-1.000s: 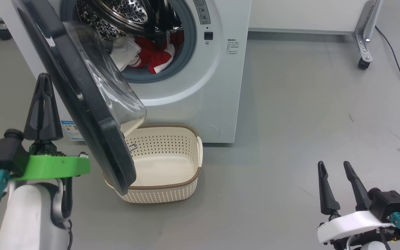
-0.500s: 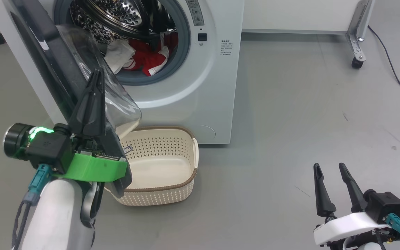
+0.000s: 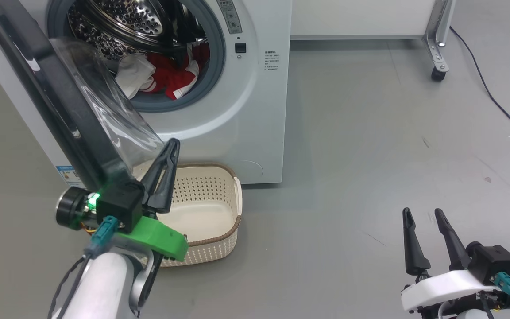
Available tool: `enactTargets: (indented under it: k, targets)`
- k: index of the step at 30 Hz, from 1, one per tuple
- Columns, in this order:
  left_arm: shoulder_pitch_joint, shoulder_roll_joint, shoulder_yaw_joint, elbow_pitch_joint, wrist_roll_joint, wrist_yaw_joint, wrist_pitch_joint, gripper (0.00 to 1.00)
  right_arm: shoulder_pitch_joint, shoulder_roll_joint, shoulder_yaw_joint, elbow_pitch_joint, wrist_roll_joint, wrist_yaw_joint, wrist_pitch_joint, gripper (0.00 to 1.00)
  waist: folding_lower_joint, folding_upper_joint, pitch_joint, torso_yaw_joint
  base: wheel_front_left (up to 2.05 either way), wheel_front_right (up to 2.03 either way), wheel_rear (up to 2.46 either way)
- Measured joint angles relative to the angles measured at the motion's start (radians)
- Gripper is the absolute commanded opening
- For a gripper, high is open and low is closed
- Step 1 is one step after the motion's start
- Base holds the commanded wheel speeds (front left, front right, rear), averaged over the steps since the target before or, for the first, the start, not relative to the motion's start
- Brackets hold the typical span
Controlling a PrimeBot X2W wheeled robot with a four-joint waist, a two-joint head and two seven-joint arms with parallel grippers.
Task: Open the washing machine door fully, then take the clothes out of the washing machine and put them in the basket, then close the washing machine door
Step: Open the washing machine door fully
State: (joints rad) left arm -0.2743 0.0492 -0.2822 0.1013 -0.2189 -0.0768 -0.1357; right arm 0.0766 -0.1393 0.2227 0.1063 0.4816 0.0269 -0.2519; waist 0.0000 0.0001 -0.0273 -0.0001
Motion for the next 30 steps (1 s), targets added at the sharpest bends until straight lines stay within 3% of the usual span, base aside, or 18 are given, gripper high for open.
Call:
enactTargets:
  k: [5, 18, 30]
  targets:
    - [0.039, 0.0, -0.008, 0.063, 0.0, 0.002, 0.028, 0.0, 0.0, 0.003, -0.004, 0.004, -0.002, 0.007, 0.0, 1.0, 0.0, 0.0, 0.003, -0.008, 0.0, 0.0, 0.0]
    - [0.055, -0.001, 0.074, 0.187, -0.039, 0.067, 0.06, 0.0, -0.001, 0.015, -0.012, 0.019, -0.015, 0.016, 0.0, 1.0, 0.0, 0.0, 0.019, -0.042, 0.0, 0.0, 0.0]
    - [0.043, -0.002, 0.087, 0.255, -0.047, 0.082, 0.06, 0.0, -0.002, 0.024, -0.029, 0.024, -0.021, 0.024, 0.0, 1.0, 0.0, 0.0, 0.031, -0.064, 0.0, 0.0, 0.0]
